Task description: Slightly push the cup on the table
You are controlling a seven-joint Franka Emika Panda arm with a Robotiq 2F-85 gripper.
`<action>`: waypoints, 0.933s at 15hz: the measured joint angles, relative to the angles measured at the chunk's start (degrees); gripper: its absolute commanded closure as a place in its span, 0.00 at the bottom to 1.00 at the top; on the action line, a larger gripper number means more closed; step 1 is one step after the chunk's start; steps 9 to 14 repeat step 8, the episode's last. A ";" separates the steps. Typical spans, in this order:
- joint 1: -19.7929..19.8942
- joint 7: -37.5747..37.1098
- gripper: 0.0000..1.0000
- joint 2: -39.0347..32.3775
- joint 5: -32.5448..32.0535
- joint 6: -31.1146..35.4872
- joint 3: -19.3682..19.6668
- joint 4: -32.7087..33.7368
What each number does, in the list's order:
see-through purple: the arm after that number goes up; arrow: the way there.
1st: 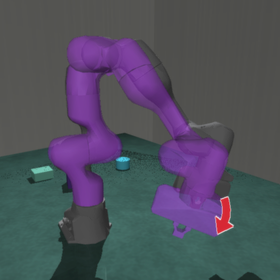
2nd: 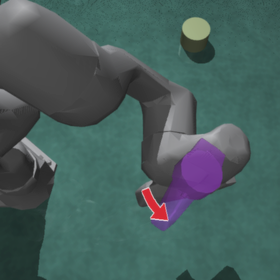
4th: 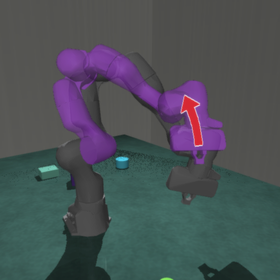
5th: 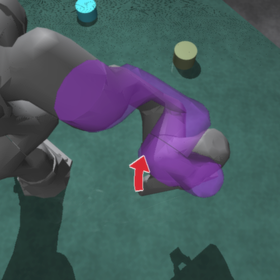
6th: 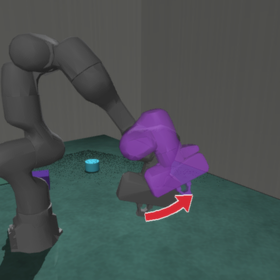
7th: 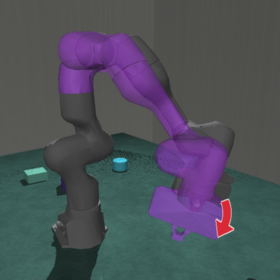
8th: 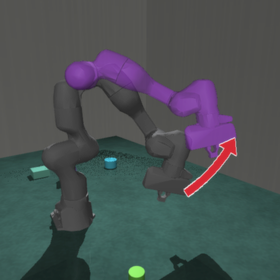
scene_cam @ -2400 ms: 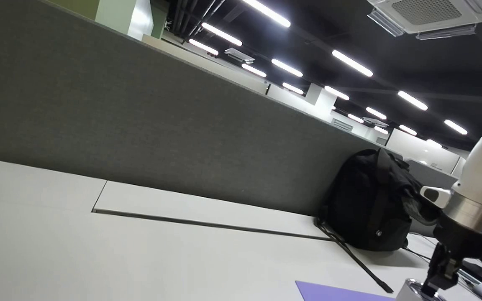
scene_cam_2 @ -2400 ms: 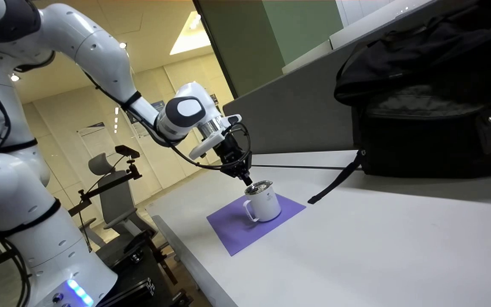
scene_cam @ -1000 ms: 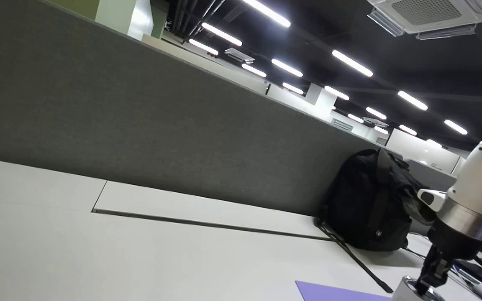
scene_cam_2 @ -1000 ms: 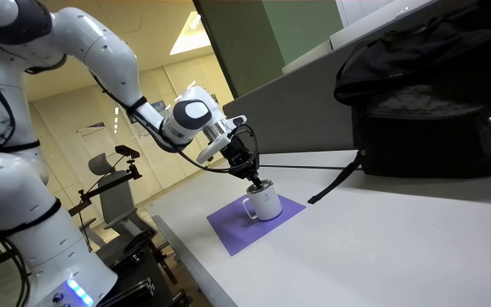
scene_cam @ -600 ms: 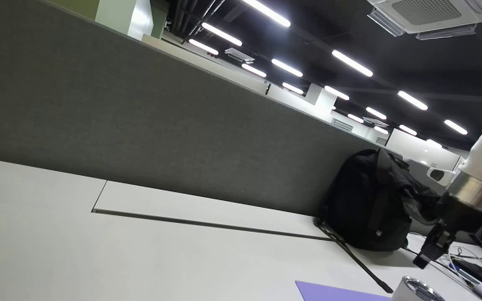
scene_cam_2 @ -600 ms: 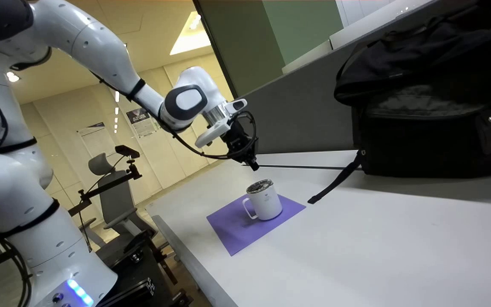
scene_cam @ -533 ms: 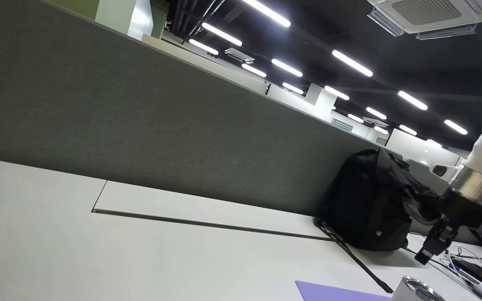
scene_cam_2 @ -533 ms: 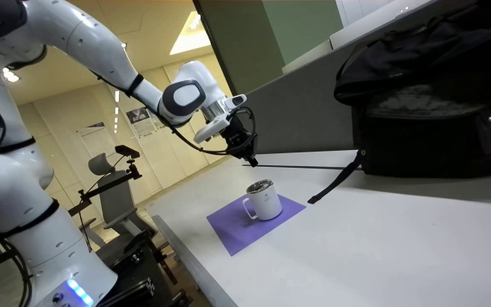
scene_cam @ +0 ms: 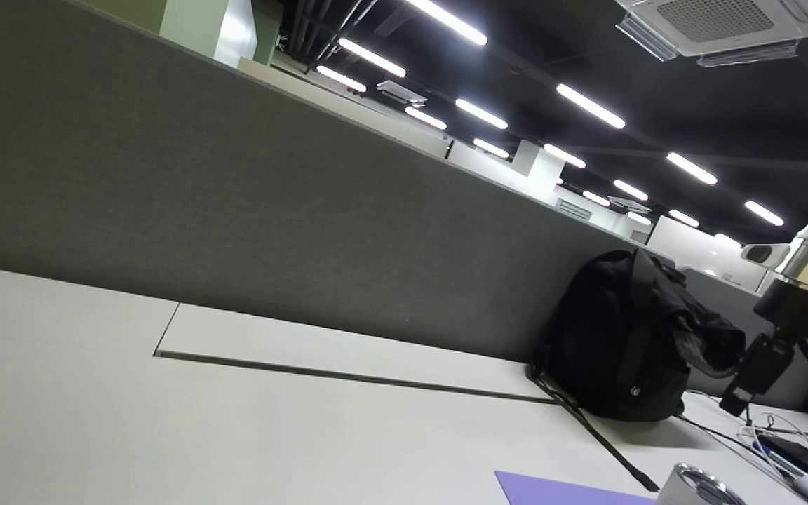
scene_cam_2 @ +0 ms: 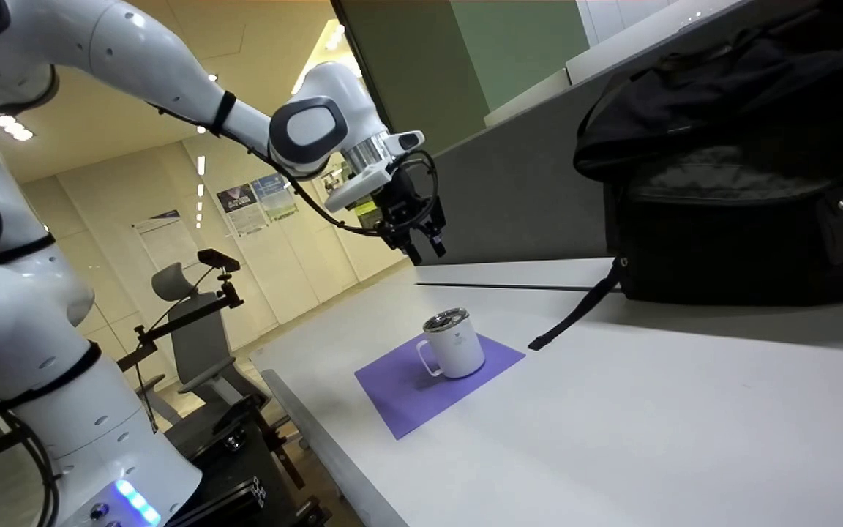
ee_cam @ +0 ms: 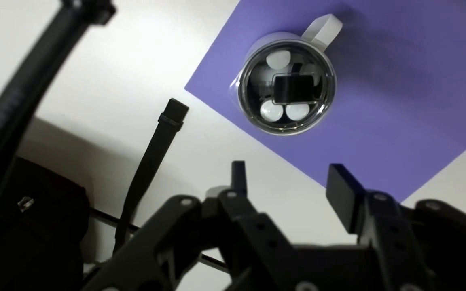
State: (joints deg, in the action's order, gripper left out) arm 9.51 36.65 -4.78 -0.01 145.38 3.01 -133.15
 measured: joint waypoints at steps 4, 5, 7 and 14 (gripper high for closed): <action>-0.01 3.11 0.00 0.00 2.33 -5.84 0.40 1.98; -0.01 3.76 0.04 0.00 2.68 -7.33 0.50 2.44; -0.01 3.95 0.00 0.00 2.62 -9.46 0.82 3.28; -0.01 3.96 0.00 0.00 2.62 -9.84 0.95 3.47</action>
